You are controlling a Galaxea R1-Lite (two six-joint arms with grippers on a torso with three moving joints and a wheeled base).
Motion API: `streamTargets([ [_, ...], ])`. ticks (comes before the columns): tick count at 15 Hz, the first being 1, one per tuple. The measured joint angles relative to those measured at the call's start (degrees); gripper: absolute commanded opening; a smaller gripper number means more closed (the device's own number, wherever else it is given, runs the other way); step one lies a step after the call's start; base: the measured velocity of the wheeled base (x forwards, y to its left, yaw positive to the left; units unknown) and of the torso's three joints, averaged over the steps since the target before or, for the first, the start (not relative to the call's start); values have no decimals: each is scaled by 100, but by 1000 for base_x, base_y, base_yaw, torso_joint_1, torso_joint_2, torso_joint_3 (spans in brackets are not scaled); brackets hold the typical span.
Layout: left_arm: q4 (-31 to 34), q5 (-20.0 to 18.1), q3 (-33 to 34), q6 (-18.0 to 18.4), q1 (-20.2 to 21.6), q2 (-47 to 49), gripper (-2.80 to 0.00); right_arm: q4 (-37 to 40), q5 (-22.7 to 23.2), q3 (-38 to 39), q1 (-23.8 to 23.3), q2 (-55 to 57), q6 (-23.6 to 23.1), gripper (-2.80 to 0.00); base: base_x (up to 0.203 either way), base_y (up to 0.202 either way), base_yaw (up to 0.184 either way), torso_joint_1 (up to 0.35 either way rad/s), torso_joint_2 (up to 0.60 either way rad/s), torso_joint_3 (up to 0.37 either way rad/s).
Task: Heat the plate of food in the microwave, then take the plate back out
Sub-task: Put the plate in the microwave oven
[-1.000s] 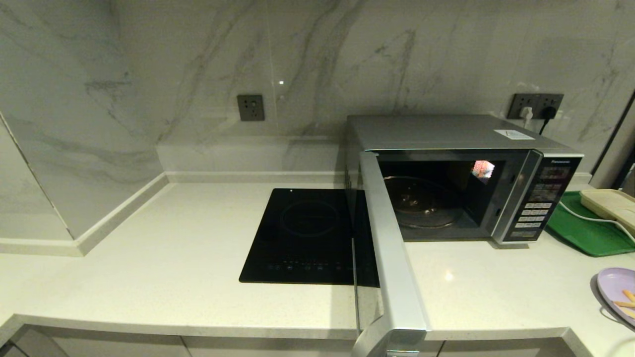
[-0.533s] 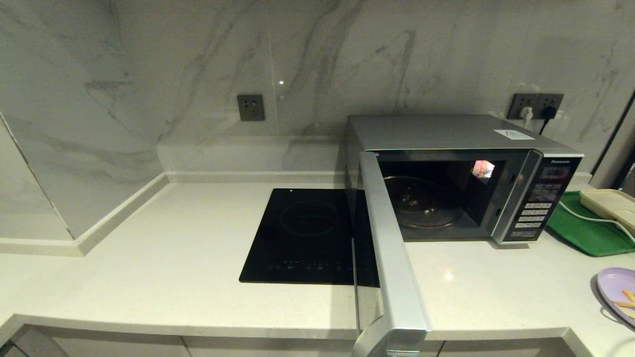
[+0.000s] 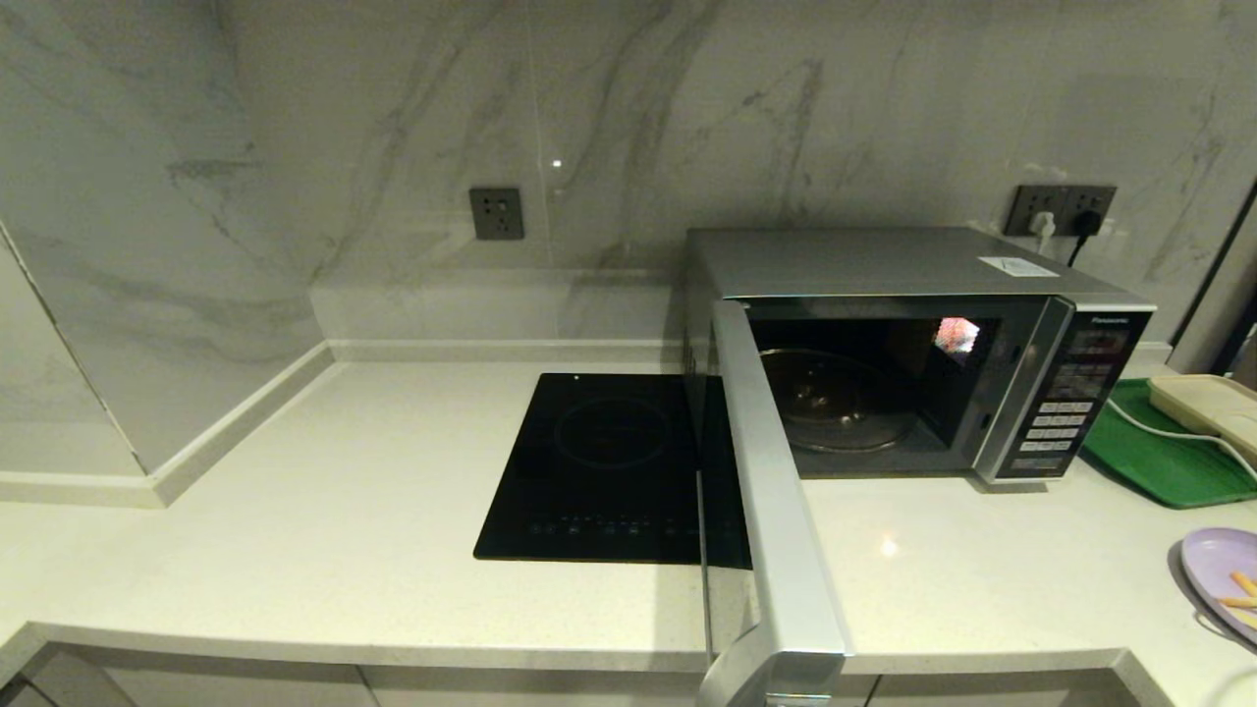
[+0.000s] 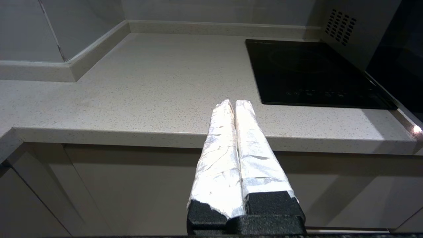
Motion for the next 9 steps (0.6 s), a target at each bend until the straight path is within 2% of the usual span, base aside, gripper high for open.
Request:
streamTargets([
  [1, 0, -1, 0, 1, 0, 0, -280, -10, 2, 0, -22, 21, 0, -280, 0, 0, 0, 0, 0, 0],
  [9, 0, 0, 0, 1, 0, 0, -280, -18, 11, 11, -49, 51, 0, -280, 0, 0, 0, 0, 0, 0],
])
